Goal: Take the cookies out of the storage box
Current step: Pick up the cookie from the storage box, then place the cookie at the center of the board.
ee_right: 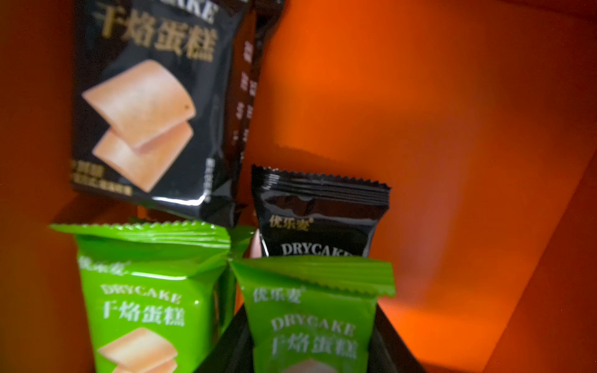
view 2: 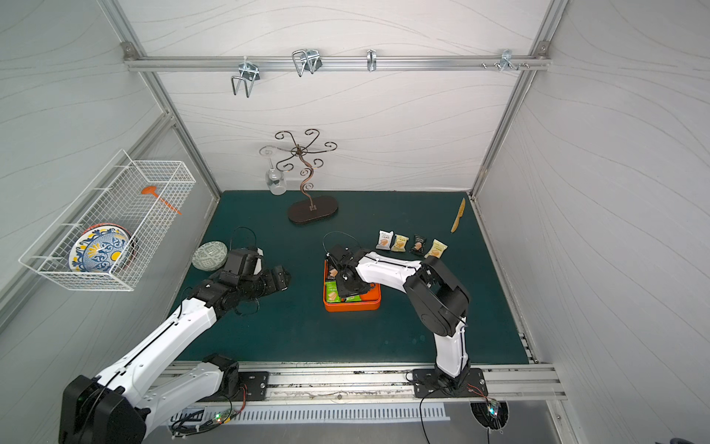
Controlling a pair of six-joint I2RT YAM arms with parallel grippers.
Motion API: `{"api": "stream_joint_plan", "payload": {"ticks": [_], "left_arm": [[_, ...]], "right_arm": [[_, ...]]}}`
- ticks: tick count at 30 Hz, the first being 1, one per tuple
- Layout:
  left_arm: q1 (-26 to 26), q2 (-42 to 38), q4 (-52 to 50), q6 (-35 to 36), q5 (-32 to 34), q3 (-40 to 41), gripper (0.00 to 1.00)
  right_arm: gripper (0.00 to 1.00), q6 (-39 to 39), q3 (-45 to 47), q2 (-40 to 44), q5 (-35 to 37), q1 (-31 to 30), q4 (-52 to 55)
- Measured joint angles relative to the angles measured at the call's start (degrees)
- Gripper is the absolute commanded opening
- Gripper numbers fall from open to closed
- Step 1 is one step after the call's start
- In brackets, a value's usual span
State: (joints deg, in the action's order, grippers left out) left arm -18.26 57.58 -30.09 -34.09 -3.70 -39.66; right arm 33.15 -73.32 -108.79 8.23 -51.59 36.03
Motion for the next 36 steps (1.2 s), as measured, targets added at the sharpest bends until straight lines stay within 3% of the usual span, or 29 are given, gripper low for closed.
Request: {"api": "stream_joint_plan", "payload": {"ticks": [16, 26, 36], "left_arm": [[0.0, 1.6, 0.4, 0.0, -1.9, 0.0, 0.99], [0.0, 4.5, 0.4, 0.0, -4.0, -0.8, 0.99], [0.0, 4.6, 0.4, 0.0, -4.8, -1.0, 0.99]], "right_arm": [[0.44, -1.4, -1.6, 11.4, 1.3, 5.3, 4.2], [0.44, -3.8, 0.0, 18.5, 1.6, 14.5, 5.7], [0.44, -7.3, 4.0, 19.6, 1.3, 25.3, 5.8]]}}
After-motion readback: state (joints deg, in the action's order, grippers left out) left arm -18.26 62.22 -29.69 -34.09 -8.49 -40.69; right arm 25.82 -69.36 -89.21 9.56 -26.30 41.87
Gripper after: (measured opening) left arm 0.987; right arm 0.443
